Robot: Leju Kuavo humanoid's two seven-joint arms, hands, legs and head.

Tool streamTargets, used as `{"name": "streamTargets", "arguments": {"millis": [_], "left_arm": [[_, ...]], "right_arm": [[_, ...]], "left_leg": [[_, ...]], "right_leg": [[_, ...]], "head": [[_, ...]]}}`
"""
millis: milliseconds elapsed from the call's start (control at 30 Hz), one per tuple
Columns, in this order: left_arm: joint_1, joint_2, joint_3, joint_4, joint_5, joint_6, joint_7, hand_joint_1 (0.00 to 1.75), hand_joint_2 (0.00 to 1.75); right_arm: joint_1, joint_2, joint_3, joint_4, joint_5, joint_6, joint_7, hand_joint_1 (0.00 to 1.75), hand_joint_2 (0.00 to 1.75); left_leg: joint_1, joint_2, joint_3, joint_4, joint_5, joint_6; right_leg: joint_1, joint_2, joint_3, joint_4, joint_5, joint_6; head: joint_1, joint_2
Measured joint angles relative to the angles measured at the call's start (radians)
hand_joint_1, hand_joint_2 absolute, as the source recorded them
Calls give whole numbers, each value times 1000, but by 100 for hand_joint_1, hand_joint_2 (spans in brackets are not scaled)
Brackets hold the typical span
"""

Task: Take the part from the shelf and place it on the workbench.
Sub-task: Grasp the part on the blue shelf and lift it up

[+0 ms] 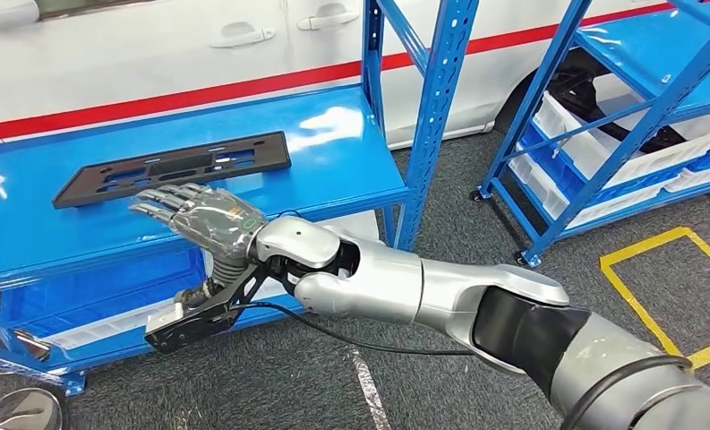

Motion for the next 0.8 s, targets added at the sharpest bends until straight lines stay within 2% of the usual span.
{"name": "streamTargets", "arguments": {"millis": [67,133,167,200,233,300,333,400,433,500,567,633,667,700,733,767,800], "left_arm": [[-2,-1,0,0,1,-4,0,0,0],[-4,-3,0,0,2,-6,0,0,0],[-4,-3,0,0,2,-6,1,0,0],[-3,-4,0,0,2,-6,1,0,0],[-2,-4,0,0,3,-6,2,0,0],[-1,-4,0,0,2,-6,2,0,0],[-2,-4,0,0,2,-6,2,0,0],[-6,-4,0,0,2,-6,2,0,0],[-6,-4,0,0,2,-6,2,0,0],[-4,-5,0,0,2,-6,2,0,0],[-2,-6,0,0,2,-6,3,0,0],[-3,-7,0,0,2,-6,3,0,0],[-3,-6,0,0,2,-6,3,0,0],[-4,-6,0,0,2,-6,3,0,0],[-3,-7,0,0,2,-6,3,0,0],[-3,-7,0,0,2,-6,3,0,0],[-2,-8,0,0,2,-6,3,0,0]], "right_arm": [[-4,1,0,0,21,6,1,0,175],[-4,1,1,3,37,15,2,0,175],[-3,1,2,5,43,19,2,0,175],[-2,1,3,6,46,22,2,0,175],[-1,1,4,8,48,24,2,0,175],[-1,1,4,10,48,26,2,0,175],[-2,1,4,11,48,26,2,0,175],[-3,1,4,12,48,26,3,0,175],[-3,1,4,13,48,26,3,0,175],[-3,1,4,14,48,26,3,0,175],[-4,1,4,14,48,26,4,0,175],[-3,0,4,15,48,26,4,0,175],[-1,0,4,16,48,27,4,0,175],[1,0,4,18,48,28,5,0,175],[2,0,4,19,49,31,6,0,175],[2,0,4,20,51,34,7,0,175],[1,0,4,21,54,39,8,0,175]], "left_leg": [[3,4,-33,71,-33,-9],[6,6,-101,196,-81,-18],[8,7,-133,244,-94,-20],[8,7,-151,263,-92,-21],[8,7,-150,245,-71,-19],[8,7,-104,125,5,-12],[5,7,-79,60,30,-8],[-1,6,-49,-11,47,0],[-4,5,-46,-17,42,4],[-1,5,-41,-24,52,13],[3,6,-34,-32,56,22],[3,7,-31,-33,55,29],[3,7,-31,-33,53,31],[2,7,-30,-32,52,32],[1,6,-29,-30,49,32],[1,6,-27,-27,46,31],[1,5,-25,-23,42,29]], "right_leg": [[-5,-1,13,-7,-1,-8],[-3,-3,19,-8,-5,-13],[-2,-3,19,-8,-6,-15],[-2,-2,21,-8,-8,-16],[-2,0,22,-8,-10,-16],[-2,2,29,-8,-14,-13],[-1,3,32,-8,-16,-10],[1,2,31,-8,-19,0],[2,2,30,-9,-20,6],[3,2,29,-6,-27,18],[4,1,6,50,-65,25],[4,0,-53,176,-126,27],[4,1,-84,235,-146,28],[4,1,-101,265,-147,29],[4,0,-101,257,-129,28],[4,0,-82,211,-95,27],[4,0,-52,143,-58,24]], "head": [[-1,0],[-1,0],[-1,0],[-1,0],[-1,0],[-1,0],[-1,0],[-1,0],[-1,0],[0,0],[1,0],[2,0],[1,0],[2,0],[2,0],[2,0],[2,0]]}}
